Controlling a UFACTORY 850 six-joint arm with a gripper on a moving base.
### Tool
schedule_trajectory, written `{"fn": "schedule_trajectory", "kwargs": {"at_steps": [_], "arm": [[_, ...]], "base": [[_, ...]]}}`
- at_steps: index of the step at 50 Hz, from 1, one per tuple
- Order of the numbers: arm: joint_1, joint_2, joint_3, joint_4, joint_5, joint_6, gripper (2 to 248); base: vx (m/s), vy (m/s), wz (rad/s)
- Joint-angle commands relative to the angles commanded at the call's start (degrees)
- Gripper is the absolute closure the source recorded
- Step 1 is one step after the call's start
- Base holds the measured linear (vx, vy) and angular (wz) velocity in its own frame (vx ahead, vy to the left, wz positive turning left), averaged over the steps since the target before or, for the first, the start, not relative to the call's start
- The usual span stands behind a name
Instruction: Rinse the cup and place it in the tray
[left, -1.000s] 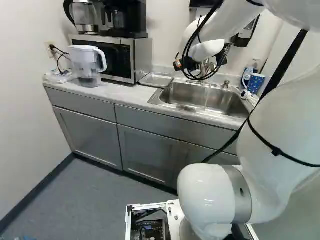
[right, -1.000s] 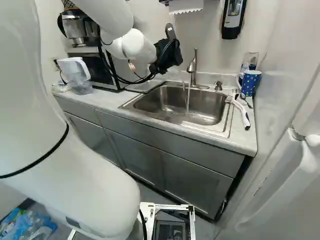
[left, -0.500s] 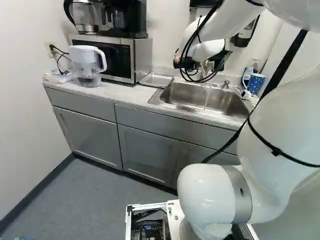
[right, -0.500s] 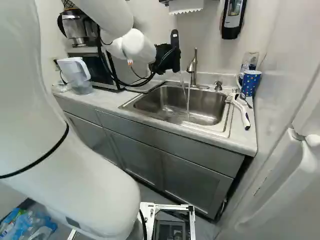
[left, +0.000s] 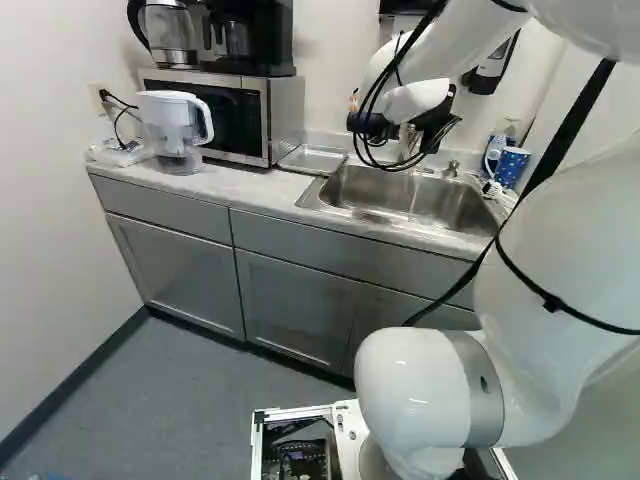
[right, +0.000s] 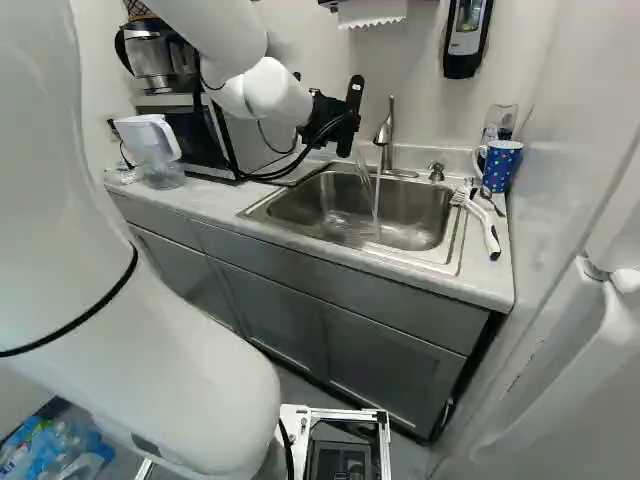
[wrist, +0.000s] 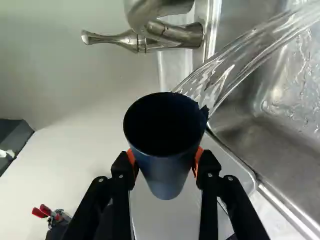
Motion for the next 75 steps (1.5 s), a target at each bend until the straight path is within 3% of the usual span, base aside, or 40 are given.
{"fn": "schedule_trajectory", "kwargs": {"at_steps": [17,75], "arm": [[0.0,0.0,0.0,0.0,0.0,10.2,126],[0.0,0.0,0.0,0.0,0.0,10.2,126]], "base": [[0.000,0.000,0.000],[0.000,0.000,0.000]]}}
